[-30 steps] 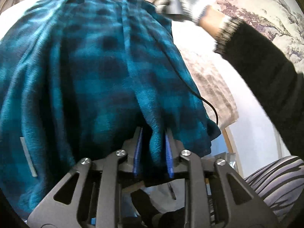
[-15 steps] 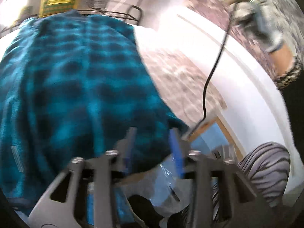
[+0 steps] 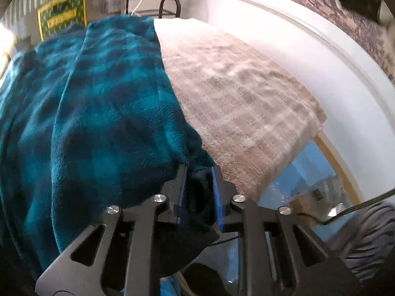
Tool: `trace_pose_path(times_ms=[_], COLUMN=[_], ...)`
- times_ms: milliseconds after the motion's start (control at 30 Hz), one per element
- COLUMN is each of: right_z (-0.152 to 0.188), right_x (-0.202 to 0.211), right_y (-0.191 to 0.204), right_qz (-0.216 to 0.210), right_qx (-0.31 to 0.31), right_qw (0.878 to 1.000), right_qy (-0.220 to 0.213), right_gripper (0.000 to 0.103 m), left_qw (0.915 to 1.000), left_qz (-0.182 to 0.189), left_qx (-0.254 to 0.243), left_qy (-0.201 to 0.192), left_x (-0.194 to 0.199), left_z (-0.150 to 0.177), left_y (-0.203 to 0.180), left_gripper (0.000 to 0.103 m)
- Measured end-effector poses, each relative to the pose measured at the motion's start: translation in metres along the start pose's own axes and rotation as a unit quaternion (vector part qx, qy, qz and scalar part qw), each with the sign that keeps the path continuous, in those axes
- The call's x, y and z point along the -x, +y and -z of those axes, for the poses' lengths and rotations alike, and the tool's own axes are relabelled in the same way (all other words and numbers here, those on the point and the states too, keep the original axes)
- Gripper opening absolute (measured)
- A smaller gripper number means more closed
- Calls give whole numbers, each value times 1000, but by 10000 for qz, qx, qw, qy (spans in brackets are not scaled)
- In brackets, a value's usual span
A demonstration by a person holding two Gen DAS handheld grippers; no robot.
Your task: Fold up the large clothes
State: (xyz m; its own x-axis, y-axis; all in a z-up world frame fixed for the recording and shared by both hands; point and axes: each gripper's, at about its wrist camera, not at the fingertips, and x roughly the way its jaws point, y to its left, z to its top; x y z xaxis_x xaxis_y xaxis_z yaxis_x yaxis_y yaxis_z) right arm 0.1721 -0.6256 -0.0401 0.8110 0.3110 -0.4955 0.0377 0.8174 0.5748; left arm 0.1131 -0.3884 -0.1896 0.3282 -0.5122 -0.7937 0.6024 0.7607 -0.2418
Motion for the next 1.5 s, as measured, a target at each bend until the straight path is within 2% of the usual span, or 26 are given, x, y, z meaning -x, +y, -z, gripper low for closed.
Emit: trace_pose_path(times_ms=[100,233,300,433,533,567,600,633,667,700,733,767,933,1067,1233,1367,1500], right_z=[12,26,33,45,57,60,62,61,57,54,50,47,28,22,16,24,49], right_x=[-39,-103,-136,-206,-249,-261,-272,-278,-282,-288,-293,-295,-295,-299,-309,-329,-357], right_y=[-17,-37,-45,-58,-63,-65,-68,-70,-73,-75,-77,-75,-36,3,69,118,161], right_qz=[128,59,54,-79,-104,-86,-65,-81,-129,-324,-464,-411,256,758,1165,1234,1310], right_qx=[-141,-457,-665,-1130,-1293,-1322,-1365,-1438,-1528,-1659,-1774,-1748,-861,-199,858,1434,2048], right_qw=[9995,9966,9938,9860,9805,9790,9773,9777,9772,9747,9721,9732,9856,9857,9785,9696,9535], right_qy=[253,685,890,1227,1474,1547,1619,1526,1466,1459,1464,1436,1433,1490,1470,1549,1783], right_gripper=[63,64,70,70,65,60,51,46,35,13,8,8,6,6,6,6,6], left_qw=[9979,9876,9825,9771,9754,9752,9749,9747,9749,9751,9749,9739,9629,9531,9410,9439,9364], left_qz=[392,787,892,974,1004,1018,1044,1078,1099,1098,1108,1133,1355,1477,1643,1414,1333], left_qx=[483,1174,1413,1687,1785,1796,1810,1815,1800,1791,1797,1834,2205,2499,2814,2852,3127], left_qy=[-195,-686,-820,-854,-821,-792,-769,-742,-719,-707,-702,-705,-763,-852,-908,-873,-869], left_x=[22,63,75,80,79,77,75,72,69,67,64,63,65,76,91,103,116], left_z=[-2,-2,1,7,12,12,13,12,12,12,11,12,17,26,46,67,87], left_y=[16,36,44,54,55,55,55,54,53,51,51,52,68,84,104,115,137], left_gripper=[13,12,12,12,12,12,12,12,12,12,12,12,11,11,9,9,8])
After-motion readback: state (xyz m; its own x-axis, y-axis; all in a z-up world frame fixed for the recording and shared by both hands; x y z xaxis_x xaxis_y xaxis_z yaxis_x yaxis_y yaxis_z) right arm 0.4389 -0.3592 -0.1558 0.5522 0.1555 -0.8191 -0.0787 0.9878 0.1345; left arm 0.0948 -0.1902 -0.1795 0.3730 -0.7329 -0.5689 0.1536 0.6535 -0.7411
